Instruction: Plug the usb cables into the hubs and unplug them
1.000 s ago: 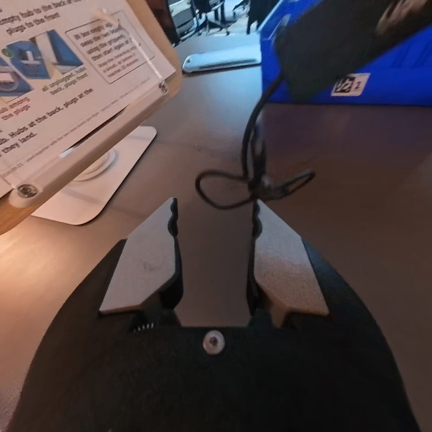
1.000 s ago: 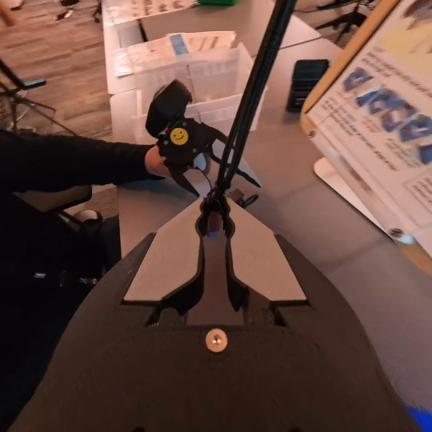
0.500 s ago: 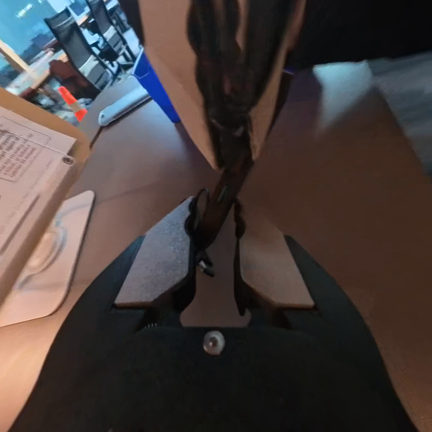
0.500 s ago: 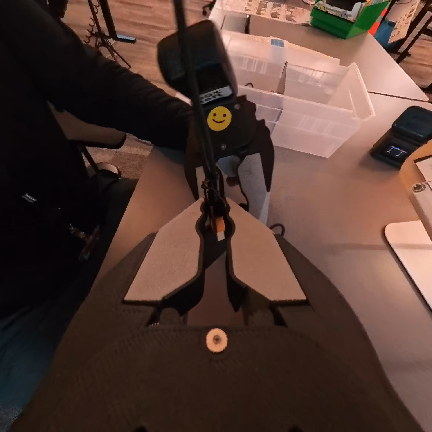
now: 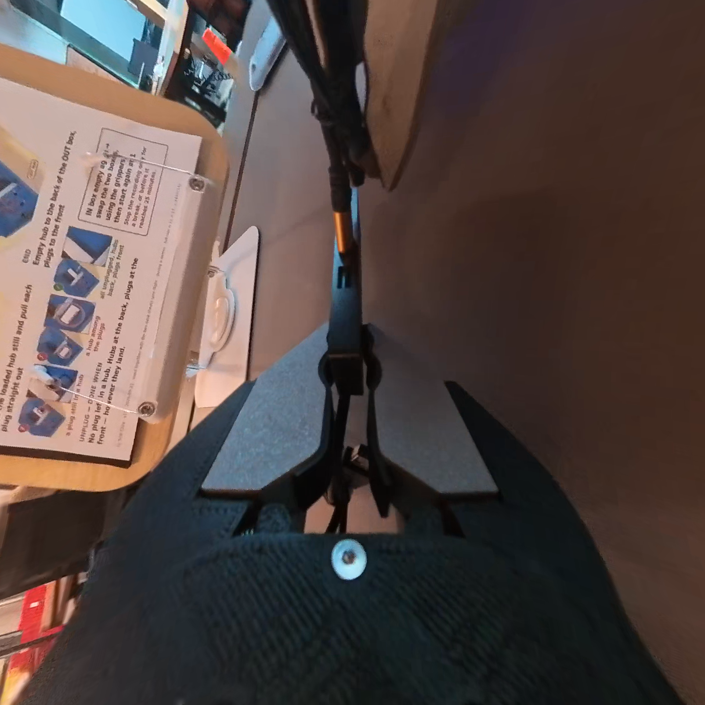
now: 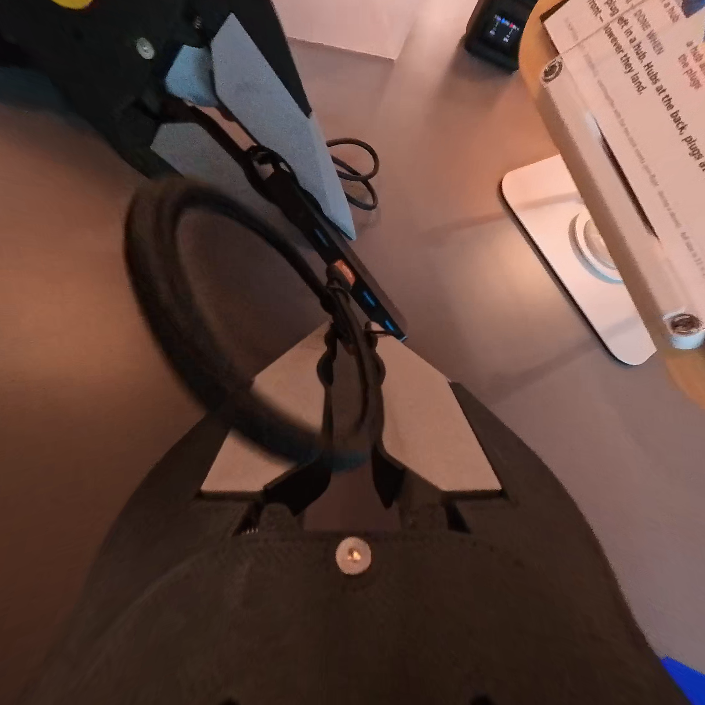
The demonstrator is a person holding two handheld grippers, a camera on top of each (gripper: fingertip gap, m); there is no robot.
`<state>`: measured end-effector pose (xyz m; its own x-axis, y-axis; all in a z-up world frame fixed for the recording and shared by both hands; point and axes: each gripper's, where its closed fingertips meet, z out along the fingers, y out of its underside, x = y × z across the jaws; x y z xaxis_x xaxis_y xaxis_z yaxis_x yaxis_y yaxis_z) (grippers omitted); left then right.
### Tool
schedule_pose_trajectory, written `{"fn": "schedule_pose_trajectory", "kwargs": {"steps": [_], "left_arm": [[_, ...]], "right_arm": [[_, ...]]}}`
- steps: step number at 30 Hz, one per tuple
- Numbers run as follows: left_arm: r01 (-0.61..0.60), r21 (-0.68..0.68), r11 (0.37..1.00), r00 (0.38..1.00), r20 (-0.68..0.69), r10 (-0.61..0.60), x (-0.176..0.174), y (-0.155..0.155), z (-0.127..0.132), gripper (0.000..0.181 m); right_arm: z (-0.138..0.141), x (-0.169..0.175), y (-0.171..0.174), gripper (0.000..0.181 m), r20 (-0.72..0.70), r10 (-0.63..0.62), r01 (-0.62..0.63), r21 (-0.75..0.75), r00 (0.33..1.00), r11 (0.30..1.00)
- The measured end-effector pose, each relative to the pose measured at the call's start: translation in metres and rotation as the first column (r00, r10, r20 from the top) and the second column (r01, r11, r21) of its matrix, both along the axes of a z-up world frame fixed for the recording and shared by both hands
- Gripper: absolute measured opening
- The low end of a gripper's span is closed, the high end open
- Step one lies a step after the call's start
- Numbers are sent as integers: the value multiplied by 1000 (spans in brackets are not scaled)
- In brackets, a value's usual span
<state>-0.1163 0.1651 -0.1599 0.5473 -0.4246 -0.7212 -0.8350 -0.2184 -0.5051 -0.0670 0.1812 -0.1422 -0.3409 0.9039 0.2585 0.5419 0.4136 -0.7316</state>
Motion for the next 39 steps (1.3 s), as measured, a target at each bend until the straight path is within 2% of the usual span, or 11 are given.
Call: {"fn": "schedule_pose_trajectory", "kwargs": {"steps": [5, 10, 17, 28, 32, 34, 35, 39], "left_arm": [[14, -11, 1000, 999, 52, -13, 2, 0, -1, 8], [80, -6, 997, 976, 203, -77, 13, -4, 10, 8], [145, -3, 989, 922, 363, -134, 25, -9, 22, 9], [112, -28, 993, 924, 371, -93, 18, -6, 18, 8], [87, -25, 996, 923, 378, -72, 12, -5, 19, 9], [86, -29, 996, 917, 392, -67, 11, -5, 20, 8], [89, -31, 996, 914, 400, -70, 11, -5, 20, 8], [129, -31, 991, 907, 409, -106, 19, -8, 21, 8]], "right_arm": [[-17, -3, 6, 11, -13, -16, 15, -59, 1000, 998], [-11, -3, 0, 8, -101, 7, -24, -164, 995, 986], [-7, -3, -10, 4, -140, 29, -59, -216, 990, 975], [3, 1, 6, 6, -187, -37, -2, -205, 982, 979], [13, 2, 11, 16, -230, -62, 11, -214, 971, 977], [21, 2, 15, 33, -268, -84, 21, -229, 960, 973], [24, 3, 17, 34, -282, -92, 24, -238, 955, 971], [27, 4, 9, 50, -296, -59, -26, -277, 953, 961]]}}
